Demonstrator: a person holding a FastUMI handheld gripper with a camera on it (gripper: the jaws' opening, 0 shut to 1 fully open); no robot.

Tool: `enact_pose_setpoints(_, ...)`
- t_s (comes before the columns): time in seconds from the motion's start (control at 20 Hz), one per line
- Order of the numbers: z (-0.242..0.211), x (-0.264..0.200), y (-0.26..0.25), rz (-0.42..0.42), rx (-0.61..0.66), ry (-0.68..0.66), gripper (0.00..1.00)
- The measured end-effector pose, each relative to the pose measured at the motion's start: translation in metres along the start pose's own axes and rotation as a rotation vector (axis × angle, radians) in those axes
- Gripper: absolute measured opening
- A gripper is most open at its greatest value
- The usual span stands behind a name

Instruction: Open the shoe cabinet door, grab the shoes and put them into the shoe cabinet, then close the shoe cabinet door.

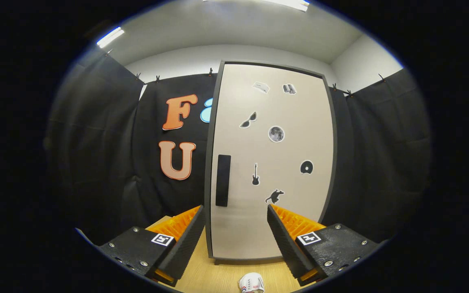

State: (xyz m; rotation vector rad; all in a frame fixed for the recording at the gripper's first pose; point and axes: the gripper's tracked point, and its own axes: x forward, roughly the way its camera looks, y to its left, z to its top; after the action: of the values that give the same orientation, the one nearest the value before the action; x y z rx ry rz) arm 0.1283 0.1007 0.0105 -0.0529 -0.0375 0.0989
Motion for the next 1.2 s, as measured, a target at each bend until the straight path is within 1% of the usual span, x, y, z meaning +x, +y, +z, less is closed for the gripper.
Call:
enact_pose_setpoints(0.2,0.001,0.057,0.019,0.002,-0.022,0.004,0.95)
enact_pose_setpoints(0.4,0.002,0.095,0.034,0.008,-0.021,0.005,0.95)
enact_pose_setpoints(0.65,-0.002,0.128,0.037,-0.014,-0.043,0.005,0.95)
enact_pose_setpoints(0.75,-0.004,0.138,0.034,-0.025,-0.029,0.007,0.95)
enact_pose_setpoints(0.85,-0.005,0.145,0.031,-0.034,-0.008,0.005,0.92)
enact_pose_setpoints(0.95,-0.007,0.150,0.029,-0.035,0.010,0.018,0.87)
enact_pose_setpoints(1.05,-0.009,0.154,0.032,-0.020,0.029,0.034,0.77)
enact_pose_setpoints(1.1,-0.009,0.156,0.032,-0.017,0.026,0.035,0.68)
enact_pose_setpoints(1.15,-0.010,0.156,0.033,-0.019,0.010,0.041,0.64)
enact_pose_setpoints(1.2,-0.013,0.157,0.033,-0.020,-0.002,0.046,0.52)
